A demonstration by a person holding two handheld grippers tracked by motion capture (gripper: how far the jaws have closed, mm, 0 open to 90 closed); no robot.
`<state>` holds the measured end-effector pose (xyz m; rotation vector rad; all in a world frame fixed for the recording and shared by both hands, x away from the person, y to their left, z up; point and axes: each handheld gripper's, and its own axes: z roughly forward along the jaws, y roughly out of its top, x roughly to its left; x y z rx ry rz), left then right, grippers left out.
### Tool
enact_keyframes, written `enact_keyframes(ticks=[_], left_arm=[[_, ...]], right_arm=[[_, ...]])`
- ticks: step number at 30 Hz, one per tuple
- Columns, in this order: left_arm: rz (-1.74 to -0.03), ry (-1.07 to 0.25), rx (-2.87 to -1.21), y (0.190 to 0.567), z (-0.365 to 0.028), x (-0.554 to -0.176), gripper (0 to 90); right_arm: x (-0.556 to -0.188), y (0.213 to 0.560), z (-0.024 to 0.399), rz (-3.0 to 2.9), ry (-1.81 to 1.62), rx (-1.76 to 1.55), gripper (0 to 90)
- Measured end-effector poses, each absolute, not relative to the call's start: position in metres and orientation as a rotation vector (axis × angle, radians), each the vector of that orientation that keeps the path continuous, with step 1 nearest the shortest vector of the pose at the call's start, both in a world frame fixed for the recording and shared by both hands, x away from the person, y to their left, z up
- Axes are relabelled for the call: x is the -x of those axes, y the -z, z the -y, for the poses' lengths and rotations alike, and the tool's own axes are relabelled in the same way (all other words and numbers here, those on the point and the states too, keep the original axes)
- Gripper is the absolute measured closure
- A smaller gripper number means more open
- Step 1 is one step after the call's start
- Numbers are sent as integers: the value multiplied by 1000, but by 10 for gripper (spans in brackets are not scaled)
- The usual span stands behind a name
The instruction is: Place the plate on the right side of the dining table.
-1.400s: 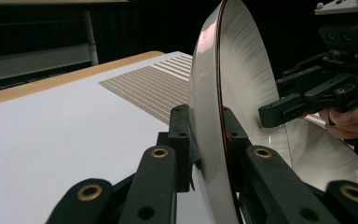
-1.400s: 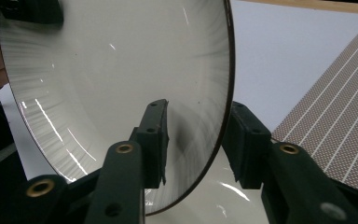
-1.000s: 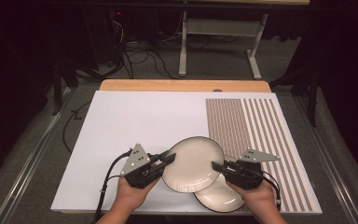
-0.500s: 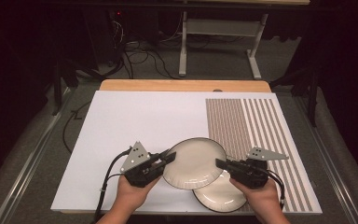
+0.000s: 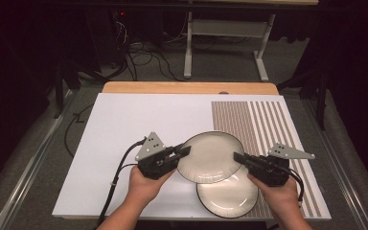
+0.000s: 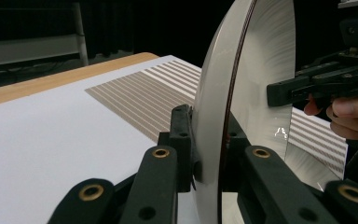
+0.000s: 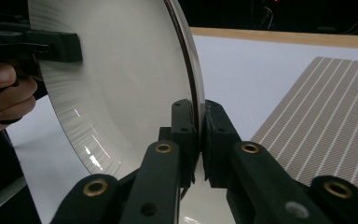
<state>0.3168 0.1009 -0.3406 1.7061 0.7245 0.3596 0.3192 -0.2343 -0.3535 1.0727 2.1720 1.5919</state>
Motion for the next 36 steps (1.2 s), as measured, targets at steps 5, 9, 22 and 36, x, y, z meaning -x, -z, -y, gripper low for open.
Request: enact_keyframes(ticks=[5, 9, 22, 36], left_arm=[[-717, -348, -1709, 337, -88, -330, 806], [-711, -343, -1714, 334, -76, -341, 807], [-695, -321, -1738, 330, -32, -375, 803], [-708, -275, -1765, 339, 9, -407, 788]], right_arm=[[-327, 347, 246, -2142, -1570, -1063, 870], [-332, 343, 257, -2114, -1552, -1067, 868], [-347, 333, 294, -2016, -1497, -1114, 863], [-358, 340, 328, -1944, -1446, -1185, 864]])
